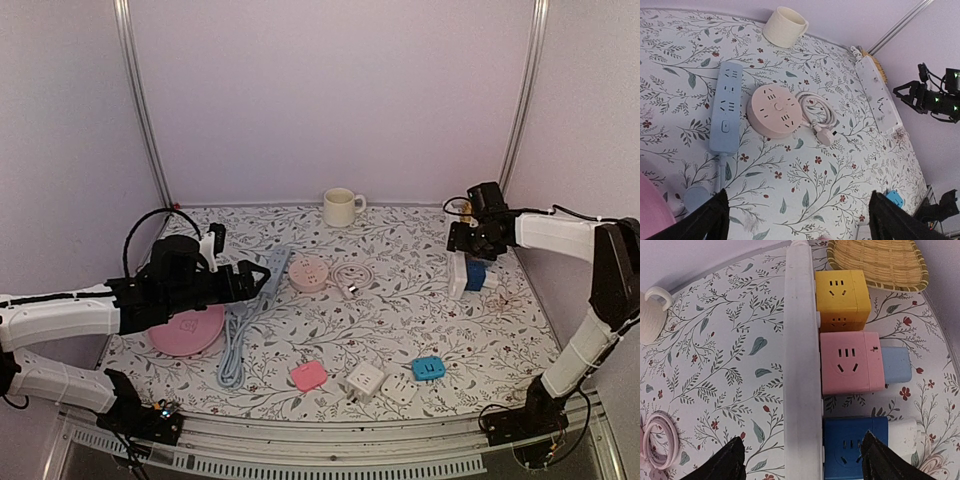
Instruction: Pull the plug off the socket
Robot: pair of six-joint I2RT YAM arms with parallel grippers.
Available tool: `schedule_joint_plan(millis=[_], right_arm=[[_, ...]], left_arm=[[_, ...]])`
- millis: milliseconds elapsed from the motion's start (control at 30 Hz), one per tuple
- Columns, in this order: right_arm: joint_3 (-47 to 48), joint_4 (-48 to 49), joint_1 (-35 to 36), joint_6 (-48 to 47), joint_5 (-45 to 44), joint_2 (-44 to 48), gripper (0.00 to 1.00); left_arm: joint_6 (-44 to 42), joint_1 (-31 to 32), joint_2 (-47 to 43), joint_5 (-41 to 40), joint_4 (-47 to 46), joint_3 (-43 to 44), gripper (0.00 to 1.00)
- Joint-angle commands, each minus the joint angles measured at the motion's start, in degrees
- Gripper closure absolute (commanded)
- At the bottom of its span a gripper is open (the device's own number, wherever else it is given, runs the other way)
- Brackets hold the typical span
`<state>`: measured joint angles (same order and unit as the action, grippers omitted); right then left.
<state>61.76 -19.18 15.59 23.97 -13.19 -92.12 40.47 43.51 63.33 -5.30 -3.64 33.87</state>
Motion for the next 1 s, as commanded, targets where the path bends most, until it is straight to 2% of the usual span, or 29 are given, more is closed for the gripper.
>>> schedule_joint_plan(millis=[0, 200, 300, 633, 967], right_arm=[[6.01, 1.47, -1.08, -4.99, 0.71, -5.94, 0.22], [11.81, -1.25, -1.22, -7.14, -1.88, -12.16, 0.31], [11.67, -1.60, -1.26, -7.50, -3.92, -12.80, 0.32], [9.84, -1.65, -1.20, -7.21, -1.98, -14.38, 0.40], [5.75, -0.77, -0.36, -5.91, 1.23, -12.27, 0.64]], left_arm=[[-0.76, 0.72, -1.06, -0.85, 0.62, -0.69, 0.03], [-0.91, 0.70, -1.32, -1.20, 1.60, -0.38, 0.03], [-0.83, 0.69, -1.62, -1.40, 1.66, -0.53, 0.03], [-0.39, 0.70, -1.10, -1.20, 1.18, -0.73, 0.03], [-0.23, 0.66, -0.95, -1.25, 0.94, -0.98, 0.03]])
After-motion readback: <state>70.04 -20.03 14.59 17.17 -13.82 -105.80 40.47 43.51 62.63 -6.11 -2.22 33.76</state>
